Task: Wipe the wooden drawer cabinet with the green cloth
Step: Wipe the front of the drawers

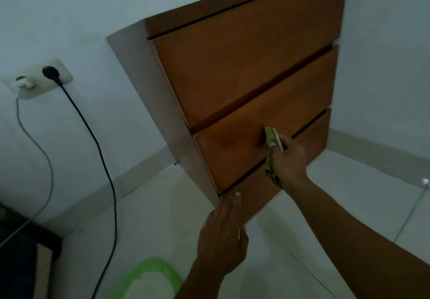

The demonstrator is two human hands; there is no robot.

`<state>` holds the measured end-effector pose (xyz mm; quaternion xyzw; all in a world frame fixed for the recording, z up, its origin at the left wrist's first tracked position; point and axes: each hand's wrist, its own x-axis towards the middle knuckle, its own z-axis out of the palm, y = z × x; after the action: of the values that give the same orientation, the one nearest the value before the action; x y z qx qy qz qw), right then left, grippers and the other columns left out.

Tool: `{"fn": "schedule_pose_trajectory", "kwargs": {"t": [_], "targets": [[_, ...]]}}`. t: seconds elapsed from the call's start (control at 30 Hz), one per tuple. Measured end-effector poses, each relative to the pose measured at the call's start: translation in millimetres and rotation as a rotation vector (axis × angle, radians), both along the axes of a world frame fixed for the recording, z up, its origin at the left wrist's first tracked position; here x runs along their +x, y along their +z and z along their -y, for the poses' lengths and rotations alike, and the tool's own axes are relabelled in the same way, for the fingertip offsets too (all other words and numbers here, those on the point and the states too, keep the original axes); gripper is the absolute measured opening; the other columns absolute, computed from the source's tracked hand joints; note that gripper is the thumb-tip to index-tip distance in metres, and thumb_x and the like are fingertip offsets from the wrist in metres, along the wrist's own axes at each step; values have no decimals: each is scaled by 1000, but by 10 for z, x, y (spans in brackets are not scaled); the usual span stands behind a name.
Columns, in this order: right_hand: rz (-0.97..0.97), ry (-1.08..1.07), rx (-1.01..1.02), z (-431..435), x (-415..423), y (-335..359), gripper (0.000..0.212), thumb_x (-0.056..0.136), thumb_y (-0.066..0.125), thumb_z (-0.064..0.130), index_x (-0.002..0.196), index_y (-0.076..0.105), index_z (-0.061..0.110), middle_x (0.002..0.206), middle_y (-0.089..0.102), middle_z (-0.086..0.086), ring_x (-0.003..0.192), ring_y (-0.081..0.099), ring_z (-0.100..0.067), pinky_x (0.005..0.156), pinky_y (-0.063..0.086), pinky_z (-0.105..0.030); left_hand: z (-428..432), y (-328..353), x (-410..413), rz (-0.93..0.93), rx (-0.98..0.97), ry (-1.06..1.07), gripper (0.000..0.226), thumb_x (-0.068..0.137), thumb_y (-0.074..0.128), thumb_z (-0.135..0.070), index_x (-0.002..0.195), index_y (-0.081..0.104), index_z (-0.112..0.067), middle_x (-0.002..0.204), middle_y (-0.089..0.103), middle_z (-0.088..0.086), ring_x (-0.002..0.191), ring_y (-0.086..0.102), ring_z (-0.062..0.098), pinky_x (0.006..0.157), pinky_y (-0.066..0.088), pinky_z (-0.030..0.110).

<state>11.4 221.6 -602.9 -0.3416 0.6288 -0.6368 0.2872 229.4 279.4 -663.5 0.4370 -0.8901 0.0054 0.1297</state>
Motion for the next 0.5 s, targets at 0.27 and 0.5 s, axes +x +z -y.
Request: {"fn": "schedule_pose_trajectory", "kwargs": {"t": [0.27, 0.5], "targets": [[-135, -6, -7, -182, -174, 104, 25, 101, 53, 32, 122, 65, 24, 72, 66, -7, 46, 61, -18, 40, 52, -30, 271, -189, -399, -76, -57, 103, 81, 89, 43, -40, 157, 16, -5, 153, 42, 13, 138, 42, 32, 117, 33, 47], [-215, -8, 6, -221, -279, 103, 20, 102, 51, 32, 118, 63, 30, 76, 65, -3, 56, 61, -19, 40, 48, -19, 242, -174, -658, -156, -52, 199, 93, 91, 34, -61, 158, 3, -3, 143, 46, 14, 125, 44, 33, 112, 32, 52]]}}
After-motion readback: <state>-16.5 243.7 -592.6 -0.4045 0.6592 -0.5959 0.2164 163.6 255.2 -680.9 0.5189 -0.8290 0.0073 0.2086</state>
